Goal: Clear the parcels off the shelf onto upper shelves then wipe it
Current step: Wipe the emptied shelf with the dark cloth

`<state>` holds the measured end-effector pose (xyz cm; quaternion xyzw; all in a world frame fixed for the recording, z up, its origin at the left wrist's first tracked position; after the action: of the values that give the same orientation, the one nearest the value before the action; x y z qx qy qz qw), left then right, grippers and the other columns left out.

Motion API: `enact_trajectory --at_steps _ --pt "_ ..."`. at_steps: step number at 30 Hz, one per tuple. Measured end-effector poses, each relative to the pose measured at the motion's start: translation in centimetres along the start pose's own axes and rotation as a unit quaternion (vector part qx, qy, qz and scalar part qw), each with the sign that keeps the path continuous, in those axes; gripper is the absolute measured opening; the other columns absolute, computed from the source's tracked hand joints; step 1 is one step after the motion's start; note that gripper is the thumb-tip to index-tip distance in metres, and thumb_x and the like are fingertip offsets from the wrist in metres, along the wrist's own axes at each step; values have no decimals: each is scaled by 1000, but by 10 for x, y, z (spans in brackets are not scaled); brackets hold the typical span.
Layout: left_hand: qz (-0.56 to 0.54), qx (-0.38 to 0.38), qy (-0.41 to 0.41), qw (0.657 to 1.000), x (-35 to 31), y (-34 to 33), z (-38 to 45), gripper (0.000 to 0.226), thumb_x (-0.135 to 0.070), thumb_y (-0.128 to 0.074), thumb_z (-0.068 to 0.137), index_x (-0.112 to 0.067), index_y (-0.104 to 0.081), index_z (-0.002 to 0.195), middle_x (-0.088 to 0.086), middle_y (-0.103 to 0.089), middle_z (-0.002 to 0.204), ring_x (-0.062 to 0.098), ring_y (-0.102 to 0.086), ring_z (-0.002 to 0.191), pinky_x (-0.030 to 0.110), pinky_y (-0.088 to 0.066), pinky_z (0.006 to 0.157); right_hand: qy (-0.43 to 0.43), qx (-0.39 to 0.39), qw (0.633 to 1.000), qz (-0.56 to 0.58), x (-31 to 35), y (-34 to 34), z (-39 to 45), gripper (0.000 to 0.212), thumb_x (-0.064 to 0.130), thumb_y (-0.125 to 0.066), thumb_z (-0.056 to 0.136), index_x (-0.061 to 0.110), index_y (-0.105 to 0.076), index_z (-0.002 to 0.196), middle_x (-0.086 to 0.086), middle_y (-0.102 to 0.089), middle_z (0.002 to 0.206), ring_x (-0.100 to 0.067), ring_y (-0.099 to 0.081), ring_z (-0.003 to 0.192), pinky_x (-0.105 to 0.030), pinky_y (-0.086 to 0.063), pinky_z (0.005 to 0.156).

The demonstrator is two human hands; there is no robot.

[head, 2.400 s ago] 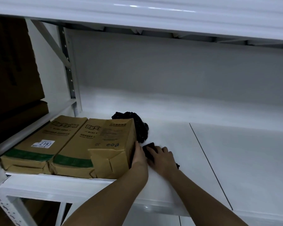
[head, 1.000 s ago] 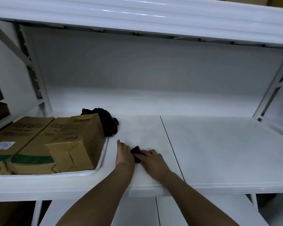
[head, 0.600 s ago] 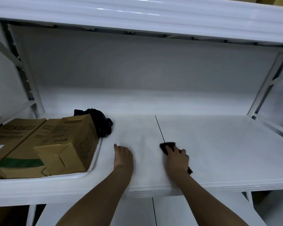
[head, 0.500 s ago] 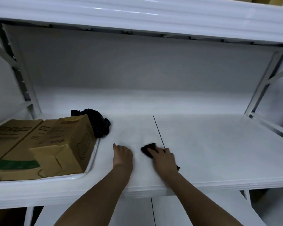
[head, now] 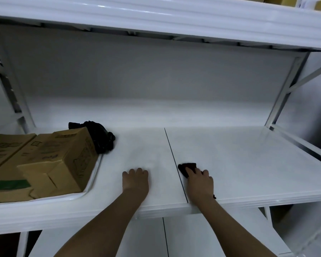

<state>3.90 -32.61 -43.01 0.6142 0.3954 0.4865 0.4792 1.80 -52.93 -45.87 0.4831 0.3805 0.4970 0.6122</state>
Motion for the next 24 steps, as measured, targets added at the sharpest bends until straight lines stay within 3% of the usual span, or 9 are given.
enact_trajectory --at_steps 2,4,8,11,13,16,19,22,24 --pt "-47 -5 21 999 2 -2 -4 51 -16 -34 95 -21 -29 145 1 -38 142 22 -39 127 35 -30 102 19 -63 998 0 18 1 -13 45 16 -58 72 25 -68 115 -5 -66 94 -27 -59 79 -30 -45 61" --pt "-94 -18 48 994 4 -6 -10 52 -15 -31 95 -23 -27 146 -1 -35 146 21 -35 132 37 -25 107 61 -59 996 22 37 -1 -25 40 15 -75 50 23 -77 89 -3 -66 70 -24 -57 56 -26 -42 47" --pt "-165 -72 87 980 9 -15 -27 53 -22 -29 98 -25 -19 151 -4 -22 156 18 -18 144 41 -11 116 143 -33 988 54 63 0 -31 65 13 -90 35 31 -76 96 4 -72 81 -20 -62 62 -27 -46 49" --pt "-179 -107 92 974 13 -23 -37 52 -28 -27 99 -27 -19 151 -7 -21 156 15 -15 145 40 -8 117 186 -61 979 54 48 -1 -27 54 13 -83 51 31 -74 101 4 -73 87 -22 -63 63 -25 -46 51" --pt "-179 -118 88 973 16 -28 -42 51 -32 -23 98 -26 -25 149 -8 -27 155 15 -19 144 40 -9 117 139 -80 985 62 28 -2 -26 42 11 -66 62 28 -75 100 0 -73 86 -25 -62 63 -27 -47 51" --pt "-210 -146 95 962 26 -33 -46 51 -33 -28 92 -22 -49 137 -3 -48 142 19 -39 135 43 -20 114 50 -66 994 74 16 -5 -30 47 1 -74 50 19 -77 94 -9 -72 84 -30 -60 59 -33 -48 49" --pt "-235 -197 88 948 35 -35 -48 48 -27 -34 78 -14 -71 107 3 -69 110 24 -65 103 47 -46 93 32 -67 994 79 35 -6 -39 62 -3 -84 33 13 -77 92 -15 -71 84 -32 -59 58 -35 -49 51" --pt "-233 -219 72 945 51 -37 -54 49 -26 -32 73 -12 -70 100 4 -69 102 25 -67 91 42 -53 81 86 -63 992 72 76 -5 -51 55 1 -78 46 17 -76 98 -12 -71 87 -30 -60 62 -37 -49 51" --pt "-224 -227 58 946 64 -41 -57 49 -24 -34 73 -10 -68 105 7 -67 107 26 -65 96 41 -52 84 118 -43 990 64 107 -6 -57 64 7 -84 38 23 -76 100 -6 -72 90 -26 -61 64 -36 -50 53"
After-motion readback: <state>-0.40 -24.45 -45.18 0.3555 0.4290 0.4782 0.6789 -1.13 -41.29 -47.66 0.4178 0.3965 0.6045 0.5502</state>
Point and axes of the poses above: each hand's wrist, its own z-axis towards the middle knuckle, its own y-axis out of the back of the hand, x = y × z, the point moved 1 cm from there along z, towards the middle knuckle
